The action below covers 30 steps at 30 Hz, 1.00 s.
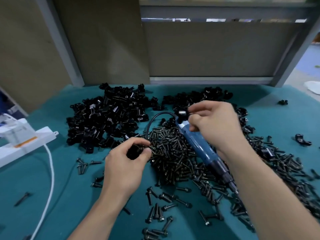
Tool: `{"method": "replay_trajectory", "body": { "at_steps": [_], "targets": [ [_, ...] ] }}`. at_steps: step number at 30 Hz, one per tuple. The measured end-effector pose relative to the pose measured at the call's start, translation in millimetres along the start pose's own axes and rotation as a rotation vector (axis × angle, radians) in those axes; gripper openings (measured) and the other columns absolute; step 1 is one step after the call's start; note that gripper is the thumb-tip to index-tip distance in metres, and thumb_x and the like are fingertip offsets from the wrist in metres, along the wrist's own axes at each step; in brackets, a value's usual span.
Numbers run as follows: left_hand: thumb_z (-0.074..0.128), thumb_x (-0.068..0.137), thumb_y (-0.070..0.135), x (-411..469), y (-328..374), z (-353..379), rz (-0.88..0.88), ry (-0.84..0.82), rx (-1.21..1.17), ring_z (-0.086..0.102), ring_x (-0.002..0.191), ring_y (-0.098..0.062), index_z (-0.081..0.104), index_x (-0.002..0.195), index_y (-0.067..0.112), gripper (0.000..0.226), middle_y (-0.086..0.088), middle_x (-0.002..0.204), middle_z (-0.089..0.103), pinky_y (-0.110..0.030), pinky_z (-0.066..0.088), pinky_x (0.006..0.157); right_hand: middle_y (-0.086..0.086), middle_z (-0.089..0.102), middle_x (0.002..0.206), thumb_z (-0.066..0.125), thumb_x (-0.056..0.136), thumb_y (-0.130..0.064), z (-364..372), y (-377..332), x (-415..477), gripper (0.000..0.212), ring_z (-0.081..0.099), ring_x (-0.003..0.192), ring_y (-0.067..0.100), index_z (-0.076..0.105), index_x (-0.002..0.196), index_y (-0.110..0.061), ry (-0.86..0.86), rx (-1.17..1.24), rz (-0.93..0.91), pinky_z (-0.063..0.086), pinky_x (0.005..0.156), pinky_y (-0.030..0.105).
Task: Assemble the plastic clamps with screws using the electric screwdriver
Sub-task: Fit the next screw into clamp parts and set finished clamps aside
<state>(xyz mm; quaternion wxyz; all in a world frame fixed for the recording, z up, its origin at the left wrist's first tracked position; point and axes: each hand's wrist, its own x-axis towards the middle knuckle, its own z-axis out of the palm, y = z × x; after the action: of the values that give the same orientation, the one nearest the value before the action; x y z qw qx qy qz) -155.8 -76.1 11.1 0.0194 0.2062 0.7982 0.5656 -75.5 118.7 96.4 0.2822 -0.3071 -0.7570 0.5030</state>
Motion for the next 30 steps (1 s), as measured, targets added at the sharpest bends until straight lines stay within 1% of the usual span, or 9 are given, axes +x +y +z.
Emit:
{"method": "replay_trajectory", "body": {
  "at_steps": [4,8,10,12,15,18,20,27,30],
  "targets": [
    [0.080,0.088,0.023,-0.4,-0.6,1.6,-0.050,-0.052,0.054,0.063,0.062,0.001,0.074,0.084,0.048,0.026,0.025,0.073,0.071,-0.012,0.043,0.048,0.001,0.075,0.116,0.080,0.084,0.000,73.0,-23.8,22.2,0.036,0.078,0.076,0.016,0.074,0.116,-0.017,-0.314,0.219,0.060,0.065,0.081,0.037],
    [0.078,0.090,0.025,-0.7,-2.4,-1.6,-0.048,-0.085,0.071,0.059,0.049,-0.007,0.073,0.089,0.050,0.025,0.024,0.076,0.072,-0.019,0.042,0.041,-0.002,0.076,0.113,0.072,0.086,0.006,84.0,-23.3,53.6,0.034,0.077,0.083,0.011,0.076,0.099,-0.025,-0.180,0.304,0.031,0.065,0.082,0.033],
    [0.075,0.092,0.024,-1.0,-3.4,-1.8,-0.030,-0.116,0.048,0.050,0.040,-0.005,0.072,0.094,0.051,0.028,0.023,0.079,0.073,-0.019,0.040,0.040,-0.006,0.078,0.106,0.068,0.087,0.002,67.5,-13.6,74.8,0.033,0.075,0.086,0.006,0.078,0.096,-0.029,-0.034,0.079,-0.044,0.061,0.077,0.021],
    [0.072,0.094,0.022,-1.6,-3.4,-0.9,-0.020,-0.160,0.026,0.053,0.044,-0.010,0.069,0.102,0.055,0.034,0.023,0.086,0.073,-0.025,0.044,0.041,0.001,0.075,0.119,0.063,0.090,-0.005,51.5,-2.4,101.8,0.034,0.071,0.106,0.018,0.076,0.115,-0.024,-0.033,-0.383,-0.106,0.056,0.090,0.023],
    [0.067,0.095,0.020,-1.5,-3.8,0.1,-0.006,-0.219,0.030,0.048,0.045,-0.017,0.065,0.110,0.058,0.041,0.016,0.088,0.072,-0.030,0.043,0.044,0.015,0.054,0.148,0.052,0.097,-0.006,45.3,11.7,131.2,0.053,0.064,0.109,0.028,0.048,0.149,-0.011,-0.330,-0.951,-0.008,0.056,0.090,0.037],
    [0.066,0.094,0.017,-1.1,-3.0,0.5,0.007,-0.237,0.031,0.041,0.042,-0.007,0.063,0.109,0.059,0.045,0.016,0.088,0.071,-0.022,0.039,0.043,0.014,0.040,0.161,0.045,0.100,-0.003,48.2,22.5,143.5,0.059,0.058,0.115,0.023,0.036,0.158,-0.012,-0.553,-1.092,-0.031,0.051,0.081,0.027],
    [0.067,0.093,0.017,-0.6,-3.2,0.6,0.008,-0.241,0.045,0.042,0.042,-0.006,0.064,0.109,0.060,0.046,0.017,0.088,0.071,-0.022,0.039,0.043,0.009,0.044,0.158,0.047,0.098,0.000,48.2,27.2,151.1,0.062,0.057,0.097,0.019,0.038,0.157,-0.017,-0.561,-1.143,-0.100,0.042,0.064,0.022],
    [0.068,0.093,0.017,0.6,-6.7,1.4,-0.011,-0.227,0.056,0.049,0.045,-0.007,0.065,0.108,0.059,0.045,0.019,0.088,0.072,-0.024,0.043,0.045,0.009,0.071,0.110,0.064,0.092,0.004,39.5,40.5,154.7,0.032,0.066,0.090,0.028,0.068,0.100,-0.026,-0.290,-1.004,-0.115,0.057,0.079,0.038],
    [0.068,0.092,0.015,0.2,-6.4,1.8,0.004,-0.227,0.065,0.047,0.043,-0.005,0.066,0.108,0.059,0.046,0.022,0.089,0.072,-0.020,0.041,0.042,0.006,0.074,0.103,0.066,0.095,-0.004,26.6,34.0,142.6,0.031,0.067,0.083,0.026,0.075,0.104,-0.032,-0.132,-0.969,-0.155,0.057,0.075,0.036]
  ]
}}
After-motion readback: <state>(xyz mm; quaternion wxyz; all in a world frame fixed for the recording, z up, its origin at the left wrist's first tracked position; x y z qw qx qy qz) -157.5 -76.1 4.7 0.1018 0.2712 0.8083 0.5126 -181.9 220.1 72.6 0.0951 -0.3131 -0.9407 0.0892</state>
